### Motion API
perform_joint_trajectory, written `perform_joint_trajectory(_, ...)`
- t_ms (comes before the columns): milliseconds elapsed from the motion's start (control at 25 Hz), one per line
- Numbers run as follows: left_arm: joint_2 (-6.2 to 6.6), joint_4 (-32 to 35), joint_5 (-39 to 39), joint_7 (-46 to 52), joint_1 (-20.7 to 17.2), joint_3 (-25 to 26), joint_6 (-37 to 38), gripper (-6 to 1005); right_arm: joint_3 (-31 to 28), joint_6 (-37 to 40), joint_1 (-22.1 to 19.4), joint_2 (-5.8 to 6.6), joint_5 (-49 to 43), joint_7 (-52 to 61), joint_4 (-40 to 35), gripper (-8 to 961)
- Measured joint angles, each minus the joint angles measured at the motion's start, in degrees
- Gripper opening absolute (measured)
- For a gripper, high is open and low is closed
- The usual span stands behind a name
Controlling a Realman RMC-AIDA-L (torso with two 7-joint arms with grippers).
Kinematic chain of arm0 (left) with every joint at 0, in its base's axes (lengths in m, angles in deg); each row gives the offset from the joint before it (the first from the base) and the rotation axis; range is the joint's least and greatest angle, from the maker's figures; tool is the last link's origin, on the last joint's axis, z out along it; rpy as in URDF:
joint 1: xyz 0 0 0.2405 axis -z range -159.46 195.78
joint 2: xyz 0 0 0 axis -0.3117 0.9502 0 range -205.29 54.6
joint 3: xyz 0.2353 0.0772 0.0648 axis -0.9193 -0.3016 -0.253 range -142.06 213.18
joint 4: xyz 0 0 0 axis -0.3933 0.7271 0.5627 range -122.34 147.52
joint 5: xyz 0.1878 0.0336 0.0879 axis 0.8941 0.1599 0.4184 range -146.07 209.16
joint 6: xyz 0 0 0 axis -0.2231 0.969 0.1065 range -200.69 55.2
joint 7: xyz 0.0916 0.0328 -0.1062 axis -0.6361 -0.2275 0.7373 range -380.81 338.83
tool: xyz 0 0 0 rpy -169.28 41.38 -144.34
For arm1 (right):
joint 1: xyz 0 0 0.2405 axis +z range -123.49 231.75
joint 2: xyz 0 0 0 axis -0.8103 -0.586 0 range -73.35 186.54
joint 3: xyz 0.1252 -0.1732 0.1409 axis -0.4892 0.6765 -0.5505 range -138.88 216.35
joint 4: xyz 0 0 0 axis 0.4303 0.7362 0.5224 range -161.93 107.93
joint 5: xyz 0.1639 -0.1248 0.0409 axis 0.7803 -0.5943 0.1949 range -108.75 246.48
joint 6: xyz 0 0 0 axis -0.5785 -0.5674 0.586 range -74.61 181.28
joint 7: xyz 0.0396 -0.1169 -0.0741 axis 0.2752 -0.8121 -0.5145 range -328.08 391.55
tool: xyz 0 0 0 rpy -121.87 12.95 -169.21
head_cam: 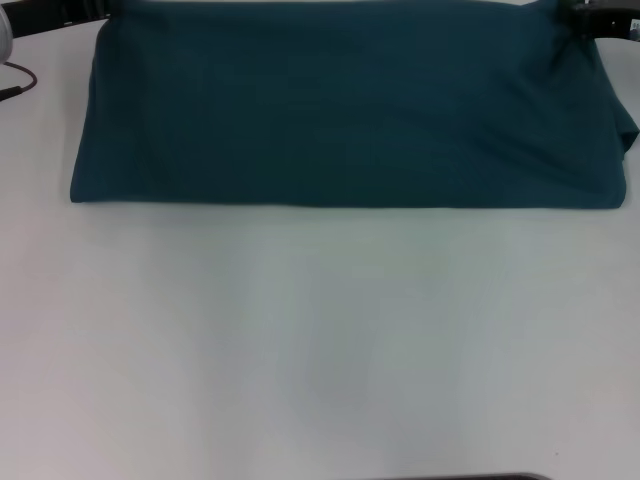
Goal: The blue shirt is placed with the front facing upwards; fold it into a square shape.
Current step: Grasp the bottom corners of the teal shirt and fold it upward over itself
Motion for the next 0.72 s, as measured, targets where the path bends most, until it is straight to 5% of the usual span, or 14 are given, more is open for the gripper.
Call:
perform_joint_trajectory(640, -2.20, 0.13, -1.55, -0.04, -0.44, 0.15, -5.87, 115, 2.92, -10.38, 0.38, -2.69, 0.02, -1.43, 0.71, 113)
perform_joint_trajectory(720, -2.33, -0.09, -2.39, -0.03, -0.79, -0.05, -5.94, 199, 3.06, -10.51, 0.47, -2.79, 0.02, -1.55, 0.68, 115)
